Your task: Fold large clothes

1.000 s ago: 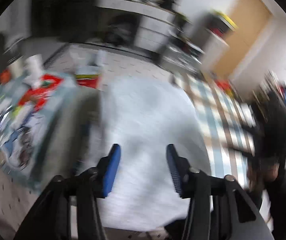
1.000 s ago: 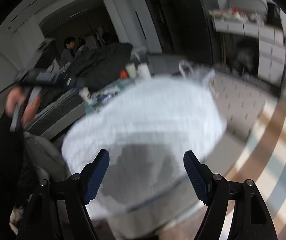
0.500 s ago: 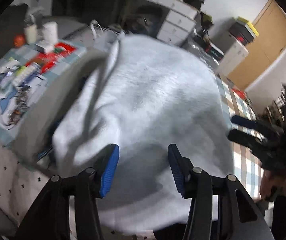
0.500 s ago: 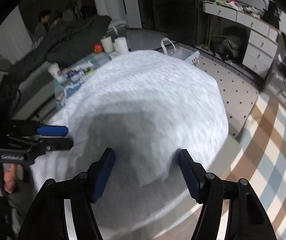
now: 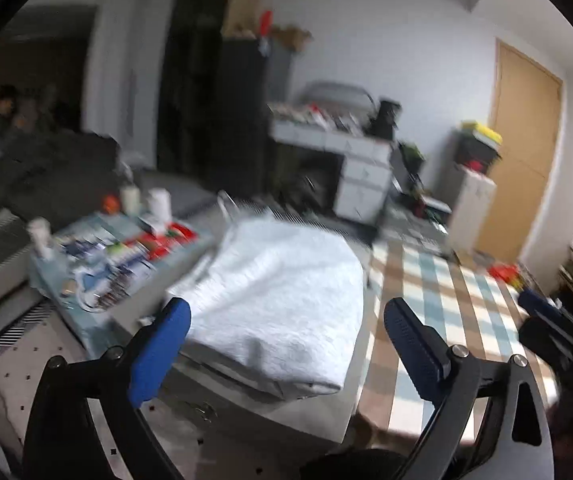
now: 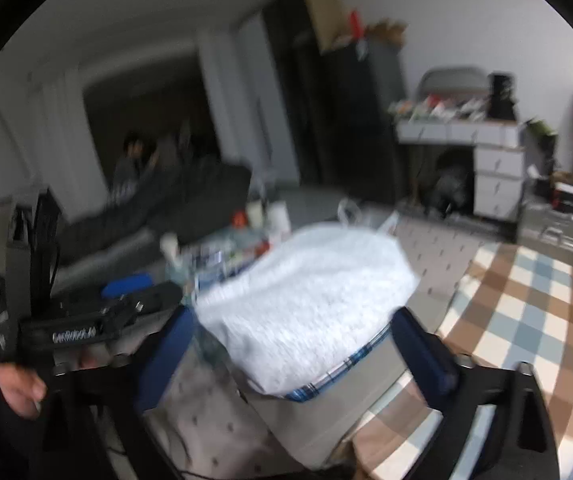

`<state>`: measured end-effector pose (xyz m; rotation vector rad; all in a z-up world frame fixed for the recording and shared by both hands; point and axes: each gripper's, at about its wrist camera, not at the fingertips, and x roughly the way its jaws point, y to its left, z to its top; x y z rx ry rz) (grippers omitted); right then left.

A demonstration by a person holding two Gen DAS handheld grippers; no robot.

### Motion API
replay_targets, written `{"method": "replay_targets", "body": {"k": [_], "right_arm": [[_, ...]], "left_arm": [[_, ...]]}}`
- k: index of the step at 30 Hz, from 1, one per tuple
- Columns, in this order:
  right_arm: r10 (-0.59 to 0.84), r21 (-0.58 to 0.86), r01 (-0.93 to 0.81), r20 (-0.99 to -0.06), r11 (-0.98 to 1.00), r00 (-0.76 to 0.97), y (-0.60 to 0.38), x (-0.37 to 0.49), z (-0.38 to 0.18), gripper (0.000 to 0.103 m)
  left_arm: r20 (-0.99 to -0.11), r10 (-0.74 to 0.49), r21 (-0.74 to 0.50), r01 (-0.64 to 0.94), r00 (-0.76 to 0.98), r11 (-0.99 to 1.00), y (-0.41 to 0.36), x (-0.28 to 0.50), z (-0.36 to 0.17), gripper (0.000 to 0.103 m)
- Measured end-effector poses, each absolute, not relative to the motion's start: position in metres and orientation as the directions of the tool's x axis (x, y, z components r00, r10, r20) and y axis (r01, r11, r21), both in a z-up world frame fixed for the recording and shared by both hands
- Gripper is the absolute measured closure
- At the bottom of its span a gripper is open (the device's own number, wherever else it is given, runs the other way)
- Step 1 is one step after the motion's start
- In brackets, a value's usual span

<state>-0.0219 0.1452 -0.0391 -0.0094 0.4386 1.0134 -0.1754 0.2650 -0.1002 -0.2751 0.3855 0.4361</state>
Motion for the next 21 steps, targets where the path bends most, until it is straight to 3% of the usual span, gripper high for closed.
{"method": "replay_targets", "body": {"k": [7, 12, 21], "right_arm": [[0.812, 0.203, -0.787, -0.199, 0.583, 0.549, 0.084, -0.074, -0.045, 0.0], [0.781, 0.168, -0.764, -0.184, 0.623, 0.597, 0.078, -0.091, -0.05, 0.0], [0.793, 0.168, -0.775, -0.14, 0.609, 0.593, 0.08, -0.112, -0.05, 0.0]], "left_arm": [[-0.32, 0.424, -0.062, -0.465, 0.847, 0.883, 0.229, -0.194, -0.104, 0.003], [-0.261, 0.475, -0.012, -0.494, 0.84, 0.869, 0.227, -0.211, -0.102, 0.001], [-0.264, 0.453, -0.032, -0.477, 0.852, 0.879, 0.255, -0.208, -0.109, 0.001]]}}
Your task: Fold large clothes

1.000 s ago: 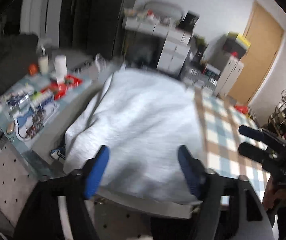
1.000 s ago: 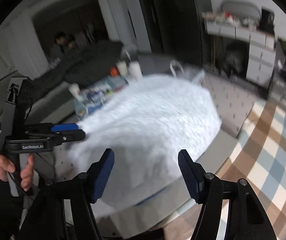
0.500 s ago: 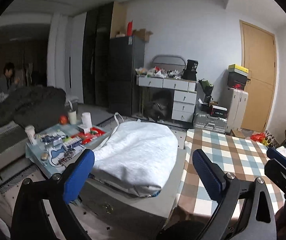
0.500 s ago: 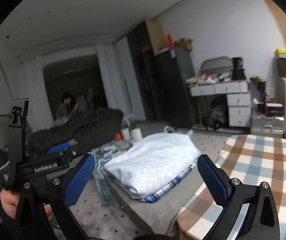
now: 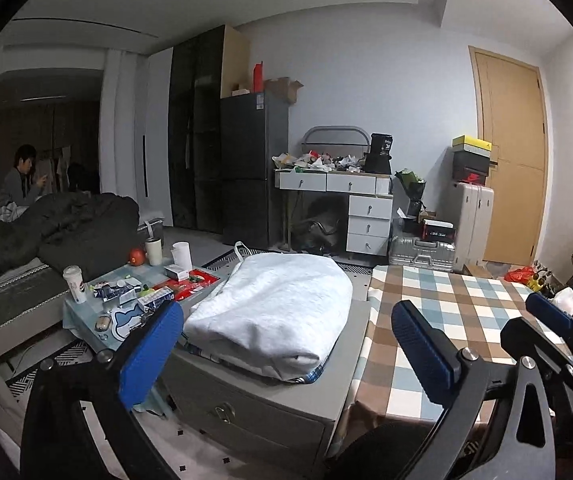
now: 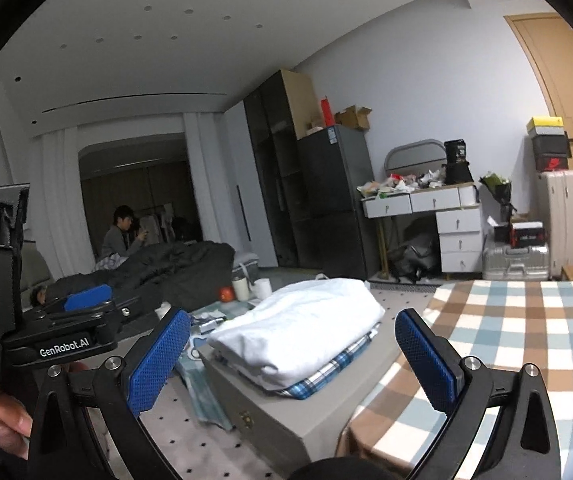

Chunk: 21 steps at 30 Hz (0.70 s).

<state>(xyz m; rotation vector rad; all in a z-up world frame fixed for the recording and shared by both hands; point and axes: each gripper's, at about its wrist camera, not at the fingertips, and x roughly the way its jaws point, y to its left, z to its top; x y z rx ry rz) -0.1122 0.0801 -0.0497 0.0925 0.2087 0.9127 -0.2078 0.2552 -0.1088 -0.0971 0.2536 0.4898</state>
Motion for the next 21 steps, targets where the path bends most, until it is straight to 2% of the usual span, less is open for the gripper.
{"method": "replay_targets", "body": {"k": [10, 21], "right_arm": [[0.793, 0.072, -0.79, -0.081, 0.609, 0.604, 0.088, -0.137, -0.046, 0.0], [0.797, 0.146, -0.784, -0.092, 0.603, 0.596, 0.081, -0.13, -0.05, 0.0]], "left_arm": [[-0.237, 0.474, -0.006, -0.489, 0.848, 0.872, 0.254, -0.208, -0.12, 0.001], [-0.262, 0.475, -0.031, -0.499, 0.84, 0.866, 0.256, -0.207, -0.122, 0.001]]}}
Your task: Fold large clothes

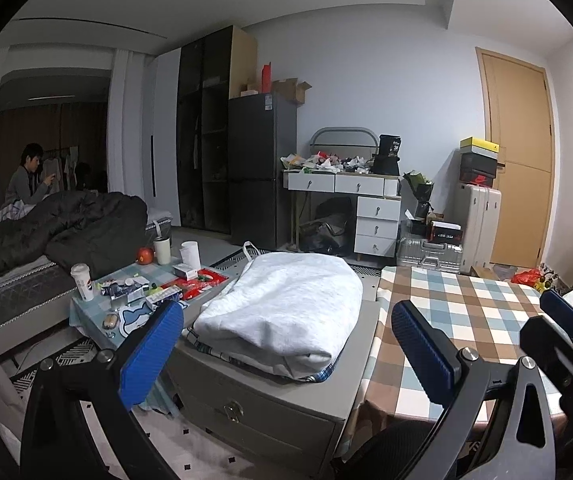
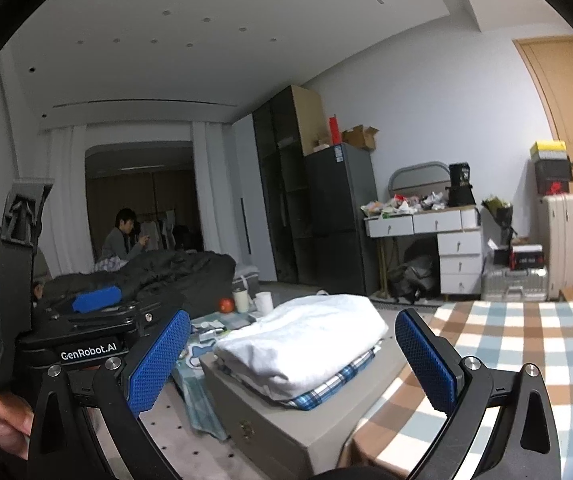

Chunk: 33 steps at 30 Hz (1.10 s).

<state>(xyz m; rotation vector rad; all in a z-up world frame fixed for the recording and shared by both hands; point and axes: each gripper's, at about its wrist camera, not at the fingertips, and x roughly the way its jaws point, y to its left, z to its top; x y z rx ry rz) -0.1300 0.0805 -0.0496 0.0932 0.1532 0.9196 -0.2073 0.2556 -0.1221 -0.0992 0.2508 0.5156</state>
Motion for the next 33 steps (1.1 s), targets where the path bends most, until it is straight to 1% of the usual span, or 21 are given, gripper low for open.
{"method": "replay_targets", "body": {"k": [11, 15, 20, 26, 33], "right_arm": [[0.8, 0.202, -0.775, -0.11, 0.598, 0.589, 0.075, -0.128, -0.049, 0.0], [0.805, 0.224, -0.775, -0.1, 0.591, 0.585, 0.073, -0.128, -0.049, 0.0], [0.802, 0.223, -0.773, -0.1, 0.594, 0.588, 0.074, -0.127, -0.048, 0.0], [0.782, 0.201, -0.757, -0.127, 0.622, 0.61, 0.078, -0.127, -0.053, 0.0], [0.782, 0.214, -0.753, -0.152, 0.623, 0.604, 0.081, -0.124, -0.058, 0.0]], "left_arm": [[-0.288, 0.457, -0.022, -0.483, 0.841, 0.875, 0.246, -0.207, -0.118, 0.001], [-0.29, 0.458, -0.023, -0.484, 0.841, 0.875, 0.246, -0.207, -0.116, 0.001], [-0.298, 0.455, -0.03, -0.484, 0.839, 0.875, 0.245, -0.209, -0.115, 0.001], [-0.31, 0.459, -0.034, -0.492, 0.833, 0.87, 0.244, -0.206, -0.117, 0.001], [-0.324, 0.452, -0.028, -0.486, 0.831, 0.874, 0.239, -0.204, -0.119, 0.001]]}}
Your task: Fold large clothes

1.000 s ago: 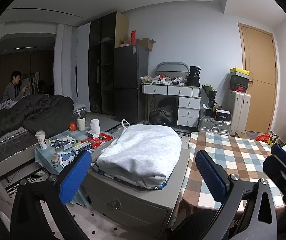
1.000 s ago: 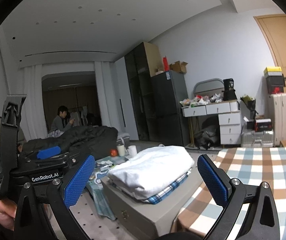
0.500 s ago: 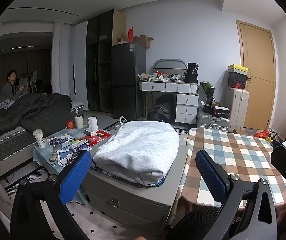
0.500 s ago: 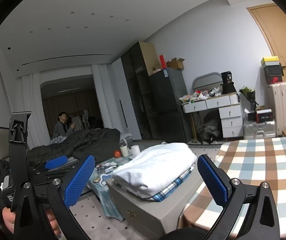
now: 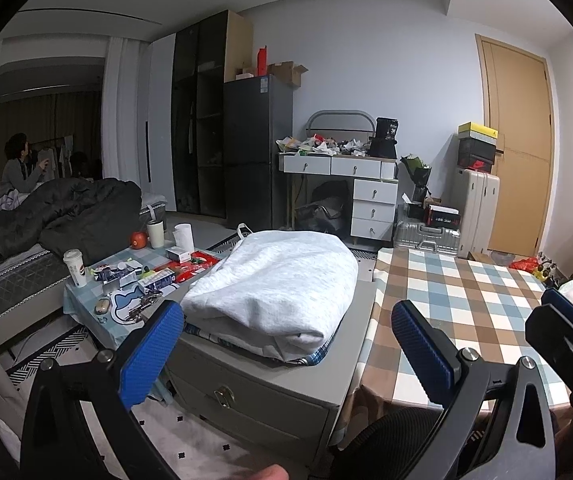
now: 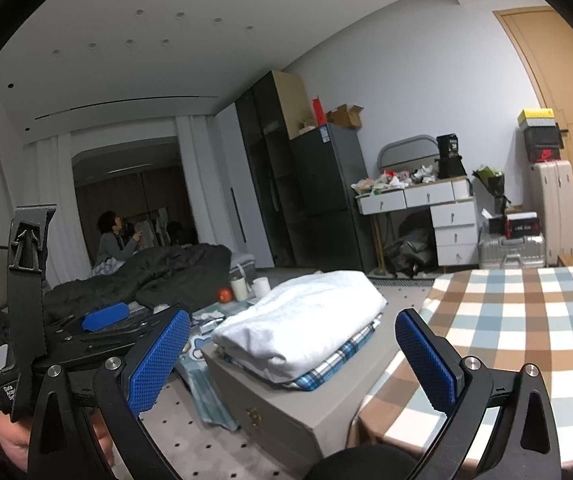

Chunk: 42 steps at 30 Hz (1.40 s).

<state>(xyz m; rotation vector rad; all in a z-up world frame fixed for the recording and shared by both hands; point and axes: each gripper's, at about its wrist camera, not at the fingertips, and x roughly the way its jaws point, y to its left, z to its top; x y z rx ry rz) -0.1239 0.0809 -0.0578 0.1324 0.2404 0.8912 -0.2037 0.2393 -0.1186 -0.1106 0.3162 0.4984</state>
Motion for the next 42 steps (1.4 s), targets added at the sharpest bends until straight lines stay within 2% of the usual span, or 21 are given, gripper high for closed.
{"method": "replay_targets", "body": {"k": [42], "right_arm": [[0.79, 0.227, -0.757, -0.162, 0.613, 0.591, 0.0858, -0.1177, -0.0605, 0.0]], "left_arm": [[-0.334, 0.449, 0.016, -0.471, 0.829, 0.882, 0.2317, -0.1978, -0.1185, 0.001]]}}
